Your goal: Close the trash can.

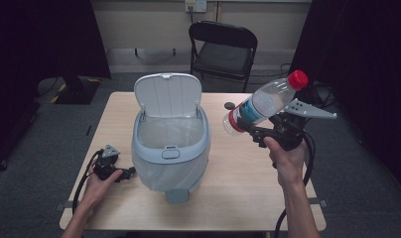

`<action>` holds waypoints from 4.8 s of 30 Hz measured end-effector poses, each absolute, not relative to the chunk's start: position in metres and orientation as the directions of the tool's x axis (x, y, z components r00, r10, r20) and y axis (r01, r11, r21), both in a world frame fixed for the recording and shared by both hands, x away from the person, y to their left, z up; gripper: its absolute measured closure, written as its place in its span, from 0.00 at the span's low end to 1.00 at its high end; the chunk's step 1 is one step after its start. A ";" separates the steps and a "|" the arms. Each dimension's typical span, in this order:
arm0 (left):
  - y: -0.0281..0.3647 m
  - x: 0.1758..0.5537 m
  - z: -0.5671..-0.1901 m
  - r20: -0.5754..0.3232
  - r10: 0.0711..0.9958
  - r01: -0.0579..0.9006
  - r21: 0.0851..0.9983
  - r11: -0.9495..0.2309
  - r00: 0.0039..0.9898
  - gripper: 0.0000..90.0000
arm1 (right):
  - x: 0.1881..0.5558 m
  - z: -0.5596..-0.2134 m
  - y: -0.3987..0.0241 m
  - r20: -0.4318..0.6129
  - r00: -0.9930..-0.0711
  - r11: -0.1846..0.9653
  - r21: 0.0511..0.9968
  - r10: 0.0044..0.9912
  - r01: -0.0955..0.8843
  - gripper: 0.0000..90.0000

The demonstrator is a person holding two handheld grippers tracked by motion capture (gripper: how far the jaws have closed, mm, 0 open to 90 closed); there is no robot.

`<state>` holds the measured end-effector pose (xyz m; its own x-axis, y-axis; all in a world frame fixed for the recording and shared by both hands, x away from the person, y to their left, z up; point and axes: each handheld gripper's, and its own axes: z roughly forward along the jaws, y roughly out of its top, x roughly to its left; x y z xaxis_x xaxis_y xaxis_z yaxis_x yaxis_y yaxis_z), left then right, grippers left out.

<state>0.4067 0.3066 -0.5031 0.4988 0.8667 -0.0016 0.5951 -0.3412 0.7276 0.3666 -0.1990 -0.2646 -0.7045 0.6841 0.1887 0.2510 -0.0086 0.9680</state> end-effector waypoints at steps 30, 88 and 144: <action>0.307 0.407 -0.503 -0.001 0.865 0.595 0.727 -0.343 0.501 0.06 | 0.362 -0.212 -0.136 0.171 -0.857 -0.012 0.982 0.486 0.189 0.30; 0.307 0.408 -0.503 -0.006 0.860 0.596 0.724 -0.347 0.509 0.06 | 0.421 -0.253 -0.118 0.133 -0.755 0.129 0.952 0.643 0.278 0.38; 0.306 0.408 -0.503 -0.003 0.864 0.597 0.724 -0.346 0.504 0.05 | 0.462 -0.257 -0.104 0.139 -0.747 0.141 0.944 0.650 0.298 0.31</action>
